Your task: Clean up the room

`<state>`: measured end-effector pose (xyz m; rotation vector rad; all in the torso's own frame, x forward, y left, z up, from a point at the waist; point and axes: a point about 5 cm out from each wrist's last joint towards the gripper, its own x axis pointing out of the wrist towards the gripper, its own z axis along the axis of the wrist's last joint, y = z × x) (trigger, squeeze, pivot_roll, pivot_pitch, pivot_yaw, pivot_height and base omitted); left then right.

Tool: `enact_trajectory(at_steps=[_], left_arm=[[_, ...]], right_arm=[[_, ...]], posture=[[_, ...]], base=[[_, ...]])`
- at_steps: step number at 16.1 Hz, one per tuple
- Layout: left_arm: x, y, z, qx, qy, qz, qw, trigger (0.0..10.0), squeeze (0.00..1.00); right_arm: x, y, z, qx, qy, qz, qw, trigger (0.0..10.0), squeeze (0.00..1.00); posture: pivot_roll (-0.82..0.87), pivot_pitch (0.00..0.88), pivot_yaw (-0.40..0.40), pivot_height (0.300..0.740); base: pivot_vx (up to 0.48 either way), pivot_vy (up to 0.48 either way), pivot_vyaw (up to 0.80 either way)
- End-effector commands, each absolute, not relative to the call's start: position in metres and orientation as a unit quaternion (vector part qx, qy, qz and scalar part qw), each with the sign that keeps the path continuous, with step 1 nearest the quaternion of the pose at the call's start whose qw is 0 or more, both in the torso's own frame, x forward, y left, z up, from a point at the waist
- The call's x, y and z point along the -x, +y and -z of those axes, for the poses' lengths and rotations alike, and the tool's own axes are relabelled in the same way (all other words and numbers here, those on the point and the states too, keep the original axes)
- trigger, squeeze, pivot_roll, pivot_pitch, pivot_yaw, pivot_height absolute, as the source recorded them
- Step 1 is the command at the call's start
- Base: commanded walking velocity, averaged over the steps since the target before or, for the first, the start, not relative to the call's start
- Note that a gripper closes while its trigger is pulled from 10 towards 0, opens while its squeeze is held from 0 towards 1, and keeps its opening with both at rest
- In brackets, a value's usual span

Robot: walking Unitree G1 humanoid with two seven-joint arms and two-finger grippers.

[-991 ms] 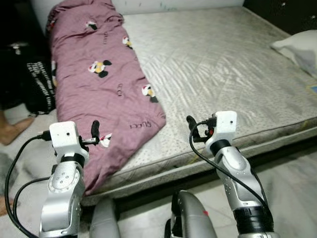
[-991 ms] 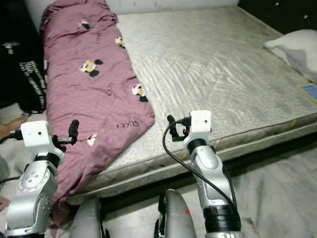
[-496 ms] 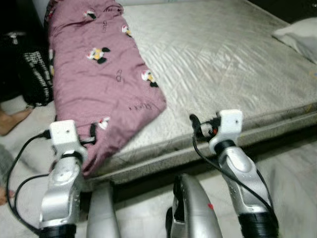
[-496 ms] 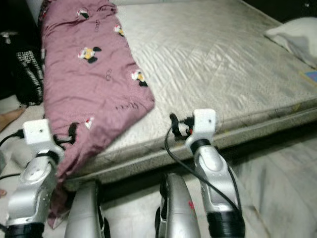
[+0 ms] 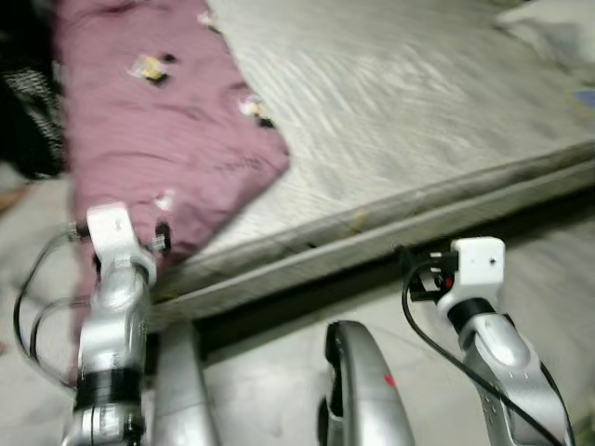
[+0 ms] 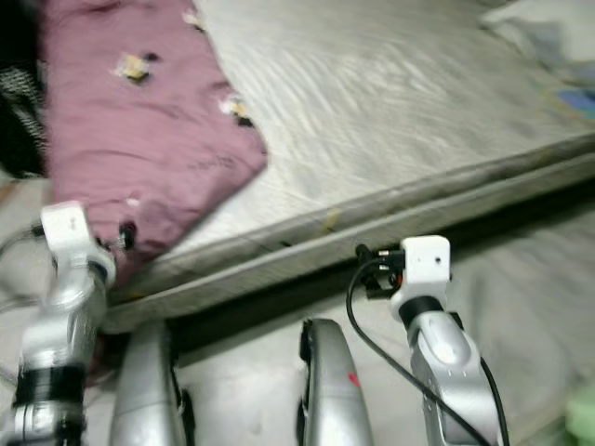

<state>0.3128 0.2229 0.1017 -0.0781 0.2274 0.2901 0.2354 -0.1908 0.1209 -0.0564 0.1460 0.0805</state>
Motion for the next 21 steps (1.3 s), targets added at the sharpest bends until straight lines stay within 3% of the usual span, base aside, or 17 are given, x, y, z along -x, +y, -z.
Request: enact_trajectory(at_steps=[1,5,8,11,15,18,20,21], left_arm=[[-0.314,0.223,-0.097,0.040,0.118,-0.150,0.981,10.0,0.00],[-0.331,0.217,-0.095,0.036,0.121,-0.138,0.982,10.0,0.00],[-0.335,0.191,-0.078,0.003,0.164,-0.071,0.984,10.0,0.00],[-0.325,0.151,-0.053,-0.096,0.206,0.076,0.971,10.0,0.00],[-0.307,0.120,-0.036,-0.180,0.214,0.198,0.939,10.0,0.00],[-0.290,0.091,-0.034,-0.268,0.158,0.321,0.895,10.0,0.00],[-0.290,0.084,-0.042,-0.281,0.118,0.328,0.894,10.0,0.00],[-0.298,0.086,-0.057,-0.269,0.067,0.284,0.918,10.0,0.00]], right_arm=[[-0.232,-0.195,-0.125,0.033,0.074,-0.031,0.996,10.0,0.00],[-0.223,-0.201,-0.127,0.040,0.088,-0.027,0.995,10.0,0.00],[-0.226,-0.201,-0.128,0.043,0.089,-0.028,0.995,10.0,0.00],[-0.230,-0.199,-0.128,0.043,0.088,-0.031,0.995,10.0,0.00],[-0.235,-0.198,-0.127,0.043,0.087,-0.032,0.995,10.0,0.00],[-0.235,-0.199,-0.127,0.044,0.085,-0.031,0.995,10.0,0.00],[-0.235,-0.199,-0.126,0.043,0.085,-0.030,0.995,10.0,0.00],[-0.235,-0.198,-0.125,0.042,0.085,-0.030,0.995,10.0,0.00]], posture=[[-0.25,0.188,-0.069,0.539],[-0.27,0.194,-0.076,0.529],[-0.27,0.178,-0.075,0.500],[-0.26,0.158,-0.075,0.500],[-0.26,0.143,-0.075,0.500],[-0.26,0.138,-0.075,0.500],[-0.25,0.137,-0.070,0.500],[-0.25,0.138,-0.068,0.500]], base=[[0.000,0.000,0.00],[0.000,0.000,0.00],[0.000,0.000,0.00],[0.000,0.000,0.00],[0.000,0.000,0.00],[0.000,0.000,0.00],[0.000,0.000,0.00],[0.000,0.000,0.00]])
